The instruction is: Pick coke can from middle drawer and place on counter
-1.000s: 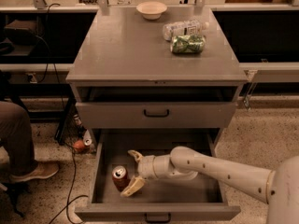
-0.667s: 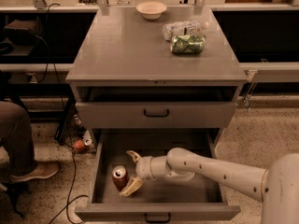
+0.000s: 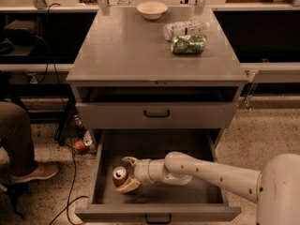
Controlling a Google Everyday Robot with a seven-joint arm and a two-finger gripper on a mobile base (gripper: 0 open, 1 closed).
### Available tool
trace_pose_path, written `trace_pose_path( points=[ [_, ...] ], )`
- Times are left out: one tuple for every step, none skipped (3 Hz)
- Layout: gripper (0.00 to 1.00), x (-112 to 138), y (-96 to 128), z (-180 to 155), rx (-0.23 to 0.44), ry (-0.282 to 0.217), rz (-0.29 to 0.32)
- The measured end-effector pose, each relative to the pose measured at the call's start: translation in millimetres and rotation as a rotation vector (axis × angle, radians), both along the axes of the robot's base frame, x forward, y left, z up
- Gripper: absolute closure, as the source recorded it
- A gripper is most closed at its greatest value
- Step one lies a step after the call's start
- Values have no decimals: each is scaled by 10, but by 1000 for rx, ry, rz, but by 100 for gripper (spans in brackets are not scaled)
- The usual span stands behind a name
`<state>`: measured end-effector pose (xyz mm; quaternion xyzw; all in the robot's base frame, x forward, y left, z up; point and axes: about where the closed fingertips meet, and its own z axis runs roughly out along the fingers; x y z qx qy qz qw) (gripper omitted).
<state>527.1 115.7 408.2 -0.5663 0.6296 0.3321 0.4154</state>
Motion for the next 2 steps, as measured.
trace_pose_path(
  points=[
    [46,-8,-16,-51,5,11,-13],
    [69,4,-84,-63,74,45,-37]
  ],
)
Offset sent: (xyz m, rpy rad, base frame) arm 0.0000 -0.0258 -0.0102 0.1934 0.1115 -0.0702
